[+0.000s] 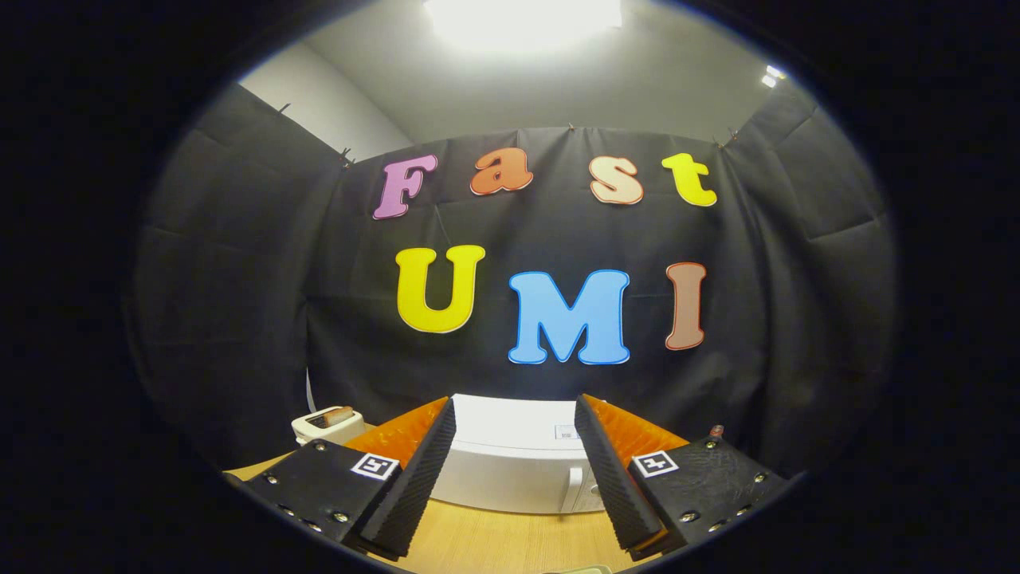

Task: Open the microwave, put the food inside, and close the microwave door.

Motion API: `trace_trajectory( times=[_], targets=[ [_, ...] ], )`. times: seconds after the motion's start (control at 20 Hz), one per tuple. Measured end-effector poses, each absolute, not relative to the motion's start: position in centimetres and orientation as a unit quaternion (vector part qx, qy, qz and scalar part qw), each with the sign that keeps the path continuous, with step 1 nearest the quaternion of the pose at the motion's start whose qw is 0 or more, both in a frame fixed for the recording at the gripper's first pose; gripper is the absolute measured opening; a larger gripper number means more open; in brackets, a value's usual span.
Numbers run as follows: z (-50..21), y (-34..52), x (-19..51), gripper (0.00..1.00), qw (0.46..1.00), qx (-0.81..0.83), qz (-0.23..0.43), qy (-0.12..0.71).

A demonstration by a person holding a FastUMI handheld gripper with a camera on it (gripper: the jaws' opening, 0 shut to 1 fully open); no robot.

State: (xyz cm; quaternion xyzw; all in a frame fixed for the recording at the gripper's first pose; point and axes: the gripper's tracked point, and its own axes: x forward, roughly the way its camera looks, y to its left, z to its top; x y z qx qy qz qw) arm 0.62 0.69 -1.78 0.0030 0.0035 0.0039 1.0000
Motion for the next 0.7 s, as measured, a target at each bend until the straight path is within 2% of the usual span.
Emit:
trace_trajectory(
  times=[0.7],
  targets=[
    [-10.4,-3.7,4.7,0.91,0.999,0.011,-0.025,0.041]
  ],
)
